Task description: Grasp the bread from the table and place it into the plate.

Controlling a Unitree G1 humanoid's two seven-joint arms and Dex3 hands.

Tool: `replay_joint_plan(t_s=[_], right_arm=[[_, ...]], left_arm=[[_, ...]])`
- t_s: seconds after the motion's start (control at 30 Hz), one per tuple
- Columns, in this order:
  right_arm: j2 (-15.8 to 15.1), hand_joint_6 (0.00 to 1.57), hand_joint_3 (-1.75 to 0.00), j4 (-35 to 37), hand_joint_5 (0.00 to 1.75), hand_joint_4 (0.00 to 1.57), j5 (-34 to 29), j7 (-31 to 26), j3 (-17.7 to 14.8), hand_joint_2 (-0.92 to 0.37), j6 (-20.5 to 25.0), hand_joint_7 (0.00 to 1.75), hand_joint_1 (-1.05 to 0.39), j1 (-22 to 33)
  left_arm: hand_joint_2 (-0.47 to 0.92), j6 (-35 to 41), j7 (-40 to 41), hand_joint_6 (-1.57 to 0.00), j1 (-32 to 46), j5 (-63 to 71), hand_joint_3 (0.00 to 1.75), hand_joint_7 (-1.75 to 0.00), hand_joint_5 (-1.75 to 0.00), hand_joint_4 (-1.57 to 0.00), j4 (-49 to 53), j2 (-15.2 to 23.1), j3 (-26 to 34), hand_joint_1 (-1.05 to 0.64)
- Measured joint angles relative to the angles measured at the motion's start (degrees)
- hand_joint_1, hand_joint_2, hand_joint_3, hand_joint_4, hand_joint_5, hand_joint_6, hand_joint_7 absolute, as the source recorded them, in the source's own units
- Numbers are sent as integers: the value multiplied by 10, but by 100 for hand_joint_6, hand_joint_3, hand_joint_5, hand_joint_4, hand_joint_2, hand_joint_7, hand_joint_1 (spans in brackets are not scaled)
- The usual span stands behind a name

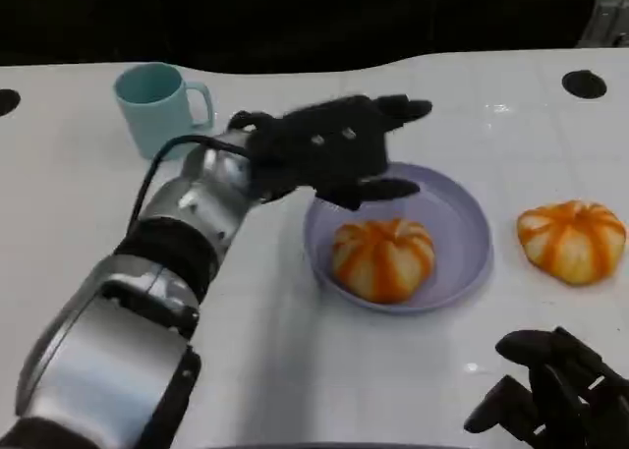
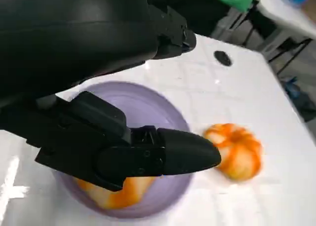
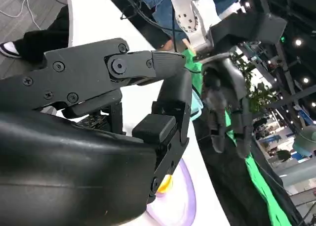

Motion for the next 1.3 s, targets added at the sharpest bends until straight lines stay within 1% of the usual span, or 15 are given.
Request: replay_joint_plan(t_s=[0.13,0.2,0.23,0.27,0.37,0.4,0.43,0.47,0.53,0.57,0.63,0.73,1.03,1.1,1.3], right_arm=[[0,69,-24,2,143,59,0,2,-1,-92,0,85,-53,-1],[-1,69,-24,4,143,59,0,4,-1,-92,-1,86,-53,-1],[-1,69,-24,4,144,59,0,5,-2,-92,-1,86,-53,-1],[-1,69,-24,5,144,59,0,6,-2,-92,-1,86,-53,-2],[-1,68,-25,5,145,58,0,6,-2,-92,-1,88,-52,-4],[-1,67,-25,6,145,58,0,6,-2,-92,-1,89,-52,-5],[-1,67,-25,6,145,58,0,6,-2,-92,-1,89,-53,-5],[-1,67,-25,7,145,58,0,6,-2,-92,-1,89,-53,-5],[-1,67,-25,8,146,58,0,7,-2,-92,-2,90,-53,-6],[-1,67,-25,9,146,57,0,8,-2,-92,-3,90,-53,-6],[-1,67,-24,11,146,58,0,8,-1,-92,-5,90,-53,-7],[-1,67,-23,11,146,57,0,8,-1,-92,-6,91,-53,-5],[-2,66,-24,10,146,57,0,2,-3,-92,-4,91,-53,-3],[-2,65,-24,10,146,57,0,1,-2,-92,0,92,-53,-3],[-3,65,-24,10,146,57,0,-1,-2,-92,2,91,-53,-5]], left_arm=[[92,0,-49,-18,47,-72,49,-8,-15,-18,-21,1,54,-83],[92,12,-77,-24,81,-127,47,-7,-48,-9,-43,-3,92,-82],[92,21,-88,-29,98,-154,45,-8,-64,-8,-58,-6,109,-80],[92,33,-96,-33,115,-175,44,-10,-71,-11,-75,-10,123,-79],[92,85,-104,-54,168,-237,37,-20,-93,-34,-150,-24,155,-74],[92,110,-104,-57,187,-259,37,-23,-101,-37,-182,-29,166,-71],[92,137,-103,-60,208,-283,39,-32,-115,-39,-216,-36,177,-69],[92,161,-99,-58,227,-302,41,-47,-128,-40,-249,-42,185,-67],[92,210,-83,-50,266,-335,44,-71,-138,-41,-316,-54,197,-66],[92,230,-74,-45,282,-345,49,-104,-156,-43,-344,-56,198,-64],[92,271,-55,-42,323,-363,51,-135,-169,-46,-413,-59,200,-63],[92,324,-33,-45,389,-389,51,-153,-174,-54,-513,-62,202,-63],[92,465,62,-49,526,-460,49,-167,-175,-70,-719,-71,213,-56],[92,482,78,-48,560,-472,47,-173,-175,-72,-747,-75,214,-56],[92,526,109,-47,628,-495,48,-175,-175,-74,-800,-75,213,-54]])
